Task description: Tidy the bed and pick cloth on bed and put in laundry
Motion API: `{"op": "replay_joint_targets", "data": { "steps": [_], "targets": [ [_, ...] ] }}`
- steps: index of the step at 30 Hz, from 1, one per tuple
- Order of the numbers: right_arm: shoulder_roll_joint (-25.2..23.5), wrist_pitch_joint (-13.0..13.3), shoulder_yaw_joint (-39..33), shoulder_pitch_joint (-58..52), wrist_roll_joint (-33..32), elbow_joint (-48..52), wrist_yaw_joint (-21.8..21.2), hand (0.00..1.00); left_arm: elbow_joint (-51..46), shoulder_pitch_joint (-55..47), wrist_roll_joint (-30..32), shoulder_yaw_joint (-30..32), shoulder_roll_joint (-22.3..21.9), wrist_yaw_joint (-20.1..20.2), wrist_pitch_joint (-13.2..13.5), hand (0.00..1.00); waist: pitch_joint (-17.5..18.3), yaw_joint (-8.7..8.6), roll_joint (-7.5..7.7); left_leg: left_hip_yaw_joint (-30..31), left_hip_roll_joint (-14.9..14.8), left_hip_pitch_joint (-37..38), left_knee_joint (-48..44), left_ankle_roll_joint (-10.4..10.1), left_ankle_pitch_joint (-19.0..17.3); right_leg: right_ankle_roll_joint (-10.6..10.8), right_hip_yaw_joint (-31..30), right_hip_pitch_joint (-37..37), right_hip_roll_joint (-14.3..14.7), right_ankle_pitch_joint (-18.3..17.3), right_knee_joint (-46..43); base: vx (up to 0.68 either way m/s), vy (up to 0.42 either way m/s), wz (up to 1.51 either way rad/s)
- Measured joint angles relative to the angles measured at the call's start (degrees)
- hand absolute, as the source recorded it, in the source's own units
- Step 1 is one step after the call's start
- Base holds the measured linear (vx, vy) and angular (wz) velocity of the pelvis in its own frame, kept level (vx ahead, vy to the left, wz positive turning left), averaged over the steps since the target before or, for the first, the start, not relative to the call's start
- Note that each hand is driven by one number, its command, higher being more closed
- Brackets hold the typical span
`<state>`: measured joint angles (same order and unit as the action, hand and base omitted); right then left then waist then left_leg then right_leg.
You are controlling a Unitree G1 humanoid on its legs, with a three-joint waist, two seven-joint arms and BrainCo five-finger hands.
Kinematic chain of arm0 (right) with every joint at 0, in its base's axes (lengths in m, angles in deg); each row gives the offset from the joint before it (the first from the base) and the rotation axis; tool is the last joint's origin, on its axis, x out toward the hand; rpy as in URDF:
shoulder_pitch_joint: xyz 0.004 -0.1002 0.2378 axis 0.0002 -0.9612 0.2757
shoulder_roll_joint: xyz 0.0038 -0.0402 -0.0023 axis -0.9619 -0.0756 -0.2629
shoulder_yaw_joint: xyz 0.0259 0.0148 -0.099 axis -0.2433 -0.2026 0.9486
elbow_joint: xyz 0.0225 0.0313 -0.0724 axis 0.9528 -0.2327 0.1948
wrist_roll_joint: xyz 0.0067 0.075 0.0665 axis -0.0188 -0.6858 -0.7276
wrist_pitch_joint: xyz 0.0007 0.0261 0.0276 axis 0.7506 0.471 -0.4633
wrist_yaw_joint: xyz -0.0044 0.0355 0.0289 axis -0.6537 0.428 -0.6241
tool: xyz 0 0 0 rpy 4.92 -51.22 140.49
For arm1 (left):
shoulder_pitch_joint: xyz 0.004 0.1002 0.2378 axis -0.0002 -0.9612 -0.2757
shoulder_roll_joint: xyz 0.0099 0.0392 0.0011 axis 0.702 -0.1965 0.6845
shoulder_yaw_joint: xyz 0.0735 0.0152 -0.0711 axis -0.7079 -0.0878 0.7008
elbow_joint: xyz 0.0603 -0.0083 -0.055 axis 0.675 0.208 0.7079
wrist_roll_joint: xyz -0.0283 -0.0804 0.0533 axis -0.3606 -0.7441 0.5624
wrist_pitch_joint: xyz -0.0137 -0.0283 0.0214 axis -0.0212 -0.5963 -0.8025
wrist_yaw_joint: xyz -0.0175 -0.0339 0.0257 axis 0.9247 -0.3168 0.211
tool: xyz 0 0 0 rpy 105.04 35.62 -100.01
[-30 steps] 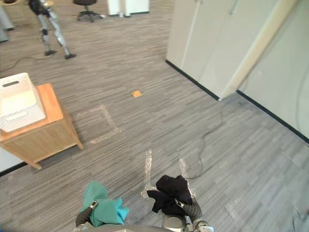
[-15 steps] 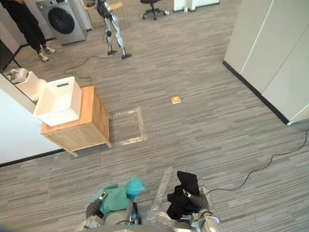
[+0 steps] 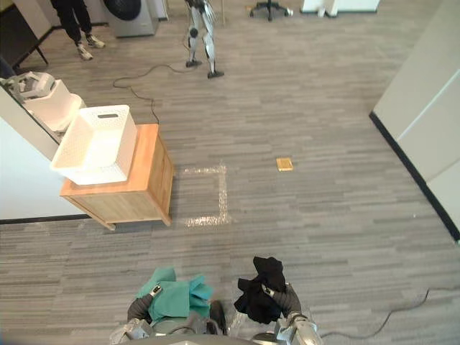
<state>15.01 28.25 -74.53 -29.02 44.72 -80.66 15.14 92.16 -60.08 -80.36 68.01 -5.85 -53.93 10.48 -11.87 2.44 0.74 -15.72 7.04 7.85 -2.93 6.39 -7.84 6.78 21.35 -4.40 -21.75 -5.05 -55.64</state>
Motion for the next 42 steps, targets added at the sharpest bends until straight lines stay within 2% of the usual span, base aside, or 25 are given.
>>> {"op": "replay_joint_targets", "data": {
  "steps": [1, 3, 5, 7, 10, 11, 13, 14, 16, 18, 20, 21, 22, 25, 28, 30, 31, 33, 34, 35, 36, 37, 38, 39, 42],
  "targets": [
    [0.0, -0.1, 0.4, -0.7, -0.1, 0.8, -0.1, 1.0, 0.1, 0.1, 0.2, -0.4, 0.4, -0.4, 0.0, 1.0, 0.1, -0.59, -0.08, 1.5, 0.0, 1.2, 0.4, -0.3, -0.4, -0.7, -0.1, 2.9, 0.2, -2.5, -2.0, 0.35, 0.051, 0.82],
    [0.2, -0.1, 1.0, -0.7, -0.4, 1.9, -0.2, 1.0, 0.3, 0.5, 0.2, -1.3, 1.5, -1.5, 0.1, 1.0, 0.0, -2.16, 0.59, 4.6, -1.1, 3.6, 0.7, -1.0, -1.2, 0.7, -0.7, 9.1, 3.3, -8.9, 2.2, 0.31, 0.005, 0.85],
    [0.4, 0.0, 1.1, -0.8, -1.0, 1.8, -0.3, 1.0, 0.3, 1.3, 0.2, -1.4, 1.6, -1.9, 0.0, 1.0, -0.1, -2.38, 0.47, 7.4, -2.5, 5.1, 0.4, -2.0, -1.7, 0.4, -1.8, 12.9, 7.3, -10.3, 11.7, 0.34, -0.075, 0.82],
    [0.7, -1.6, 1.1, -0.8, -4.7, 2.1, -2.2, 1.0, 0.3, 2.5, 0.4, -1.6, 1.5, -2.5, -0.2, 1.0, -0.2, -3.1, 0.46, 10.7, -3.3, 6.0, 0.5, -3.0, -2.3, -0.3, -3.3, 15.4, 9.8, -8.6, 23.5, 0.41, -0.137, 0.99],
    [0.6, -2.1, 0.4, -2.9, -9.4, 3.7, -5.9, 1.0, 0.3, 2.0, 1.1, -2.0, 1.1, -2.9, -0.1, 1.0, -0.5, -3.45, 0.65, 14.5, -4.1, 9.7, 0.6, -7.2, -5.1, -1.0, -7.6, 15.5, 11.4, 2.2, 43.6, 0.42, -0.217, 0.89],
    [0.5, -2.0, 0.4, -3.1, -9.7, 3.9, -6.4, 1.0, 0.3, 1.6, 1.1, -2.0, 1.1, -2.9, 0.0, 1.0, -0.6, -3.45, 0.83, 14.9, -4.2, 10.6, 0.4, -8.2, -5.9, -1.2, -8.4, 15.1, 11.5, 3.6, 45.3, 0.42, -0.254, 0.68],
    [0.7, -2.0, 0.4, -3.3, -9.9, 4.0, -7.2, 1.0, 0.3, 0.5, 1.3, -2.0, 1.3, -2.9, 0.1, 1.0, -0.9, -3.7, 0.84, 15.3, -6.3, 13.3, -1.1, -9.6, -9.2, -5.1, -8.6, 13.7, 12.6, 11.1, 43.0, 0.44, -0.31, 0.49],
    [0.8, -2.2, 0.4, -2.9, -10.4, 4.2, -7.2, 1.0, 0.3, 0.0, 1.6, -2.0, 0.5, -2.9, 0.2, 1.0, -0.9, -3.59, -0.8, 15.0, -8.5, 13.5, -1.5, -10.2, -10.0, -5.6, -7.6, 14.1, 14.0, 8.6, 40.8, 0.44, -0.344, 0.26],
    [1.4, 14.1, 2.6, -2.5, -14.3, 6.7, -11.4, 1.0, 0.3, -0.2, 2.7, -2.3, -1.1, -2.8, 0.2, 1.0, -1.5, -3.37, -2.61, 13.0, -10.7, 12.3, -4.3, -10.8, -9.5, -7.2, -6.3, 16.4, 14.9, 3.0, 35.0, 0.44, -0.36, 0.12],
    [0.6, 18.1, 3.4, -2.5, -14.0, 9.8, -11.2, 1.0, 0.2, -0.4, 2.8, -1.9, -1.0, -2.7, 0.5, 1.0, -1.5, -3.65, -2.42, 12.8, -11.0, 9.8, -9.3, -11.3, -9.0, -8.0, -6.1, 16.7, 15.4, 1.2, 33.9, 0.29, -0.273, -0.11],
    [1.3, 19.8, 3.9, -0.9, -13.4, 13.2, -11.1, 1.0, -0.3, -0.5, 2.7, -2.0, -0.6, -2.4, 0.8, 1.0, -1.9, -3.6, -2.62, 12.9, -12.5, 1.5, -26.8, -11.5, -5.1, -8.7, -5.5, 14.0, 17.3, 0.3, 38.1, 0.28, -0.277, -0.31],
    [2.4, 19.8, 4.0, -0.5, -13.4, 14.1, -11.2, 1.0, -0.9, -0.9, 2.7, -2.2, -1.0, -2.2, 2.1, 1.0, -2.0, -3.01, -3.43, 12.0, -15.0, -4.3, -38.2, -11.9, 1.5, -8.8, -5.1, 11.0, 18.2, 0.0, 39.4, 0.42, -0.224, -0.24],
    [3.0, 19.6, 4.6, -0.9, -13.4, 15.1, -11.2, 1.0, -2.5, -1.5, 2.7, -2.0, -0.7, -1.7, 3.3, 1.0, -3.0, -2.97, -3.09, 10.5, -16.6, -8.9, -48.5, -11.7, 4.7, -9.9, -5.5, 8.8, 19.0, -1.4, 40.2, 0.45, -0.2, -0.21],
    [4.5, 17.7, 4.3, -1.5, -11.0, 14.4, -10.2, 1.0, -4.0, -1.8, 1.9, -1.9, -0.3, -0.6, 4.0, 1.0, -3.1, -2.7, -3.69, 7.9, -17.7, -15.8, -55.4, -10.5, -0.9, -11.5, -6.4, 4.1, 20.2, -3.2, 42.5, 0.33, -0.124, -0.22],
    [4.5, 16.3, 3.1, -3.9, -8.1, 13.7, -10.0, 1.0, -4.8, -2.1, 0.3, -1.9, 0.0, 0.8, 3.9, 1.0, -3.4, -2.85, -3.09, 2.3, -15.6, -16.9, -41.7, -11.1, -4.0, -10.7, -6.7, -0.2, 19.2, -3.4, 44.9, 0.35, -0.086, -0.2],
    [4.6, 16.1, 1.7, -6.9, -6.8, 12.8, -11.1, 1.0, -4.8, -2.2, -0.2, -2.0, -0.2, 1.2, 3.7, 1.0, -3.5, -3.12, -2.85, -1.7, -12.4, -16.6, -23.0, -11.6, -3.6, -9.5, -6.4, -3.4, 18.6, -4.4, 46.6, 0.46, 0.011, 0.04],
    [4.7, 16.3, 1.2, -7.5, -6.8, 12.6, -11.5, 1.0, -4.8, -2.1, -0.3, -2.0, -0.3, 1.4, 3.7, 1.0, -3.6, -3.16, -2.71, -3.1, -11.6, -16.5, -18.4, -11.4, -2.3, -9.2, -6.3, -4.1, 18.5, -4.6, 47.3, 0.41, 0.061, 0.07],
    [5.5, 18.1, 0.5, -10.1, -6.7, 12.5, -13.2, 1.0, -4.3, -2.3, -1.9, -2.0, -0.1, 2.5, 3.8, 1.0, -3.7, -3.14, -2.69, -7.5, -10.4, -16.2, -4.8, -10.6, 5.0, -6.7, -5.9, -6.5, 18.8, -6.2, 48.8, 0.37, 0.115, 0.06],
    [5.8, 16.7, 0.5, -10.4, -6.3, 12.7, -13.5, 1.0, -4.1, -2.4, -2.3, -2.0, -0.1, 2.6, 4.1, 1.0, -3.7, -3.11, -2.65, -8.0, -10.4, -16.2, -3.6, -10.1, 6.1, -6.3, -5.8, -7.4, 18.8, -7.0, 48.7, 0.38, 0.166, 0.04],
    [6.3, 14.4, 0.7, -10.7, -4.5, 12.1, -13.6, 1.0, -3.5, -2.4, -2.4, -2.0, 0.2, 2.8, 4.9, 1.0, -3.6, -2.79, -2.06, -9.2, -10.3, -15.7, -4.4, -6.4, 9.3, -5.4, -5.9, -9.1, 18.2, -9.3, 48.2, 0.41, 0.192, 0.09],
    [6.1, 13.1, 1.5, -10.3, -4.1, 11.9, -13.6, 1.0, -3.3, -2.3, -2.5, -1.8, 0.8, 3.6, 5.6, 1.0, -2.9, -2.73, -1.02, -9.7, -8.7, -15.7, -6.7, -2.2, 7.4, -4.5, -5.8, -9.6, 16.1, -11.7, 46.8, 0.41, 0.199, 0.08],
    [5.9, 14.6, 2.3, -10.2, -6.6, 11.3, -16.7, 1.0, -3.3, -2.3, -2.5, -1.8, 1.3, 4.0, 6.2, 1.0, -2.6, -2.49, -0.31, -10.3, -8.1, -16.0, -8.2, -1.6, 5.5, -4.0, -5.8, -9.4, 14.9, -12.5, 45.5, 0.43, 0.187, -0.04],
    [6.0, 23.6, 5.2, -10.2, -18.8, 11.0, -27.4, 1.0, -3.2, -2.0, -2.5, -1.9, 1.0, 3.8, 6.5, 1.0, -2.5, -2.15, -0.06, -10.6, -7.1, -16.0, -10.3, 0.0, 2.4, -2.4, -5.9, -7.8, 13.1, -13.5, 41.2, 0.43, 0.189, -0.13],
    [5.6, 29.6, 6.3, -10.4, -16.0, 16.4, -24.9, 1.0, -3.2, -2.5, -2.5, -1.9, 0.5, 3.3, 6.7, 1.0, -2.4, -2.5, -0.41, -10.9, -6.5, -15.3, -11.3, 0.7, 0.8, -1.7, -5.9, -4.4, 10.8, -13.7, 32.0, 0.52, 0.247, -0.13],
    [2.5, 25.6, 10.5, -9.1, -17.3, 22.1, -25.2, 1.0, -3.8, -2.6, -5.0, -3.4, 1.2, 0.6, 7.8, 1.0, -2.6, -3.25, 0.25, -9.7, -4.9, -8.0, -10.5, 1.1, -2.5, 1.2, -7.6, 5.3, 6.3, -9.9, 4.4, 0.45, 0.204, 0.19]
  ]
}}
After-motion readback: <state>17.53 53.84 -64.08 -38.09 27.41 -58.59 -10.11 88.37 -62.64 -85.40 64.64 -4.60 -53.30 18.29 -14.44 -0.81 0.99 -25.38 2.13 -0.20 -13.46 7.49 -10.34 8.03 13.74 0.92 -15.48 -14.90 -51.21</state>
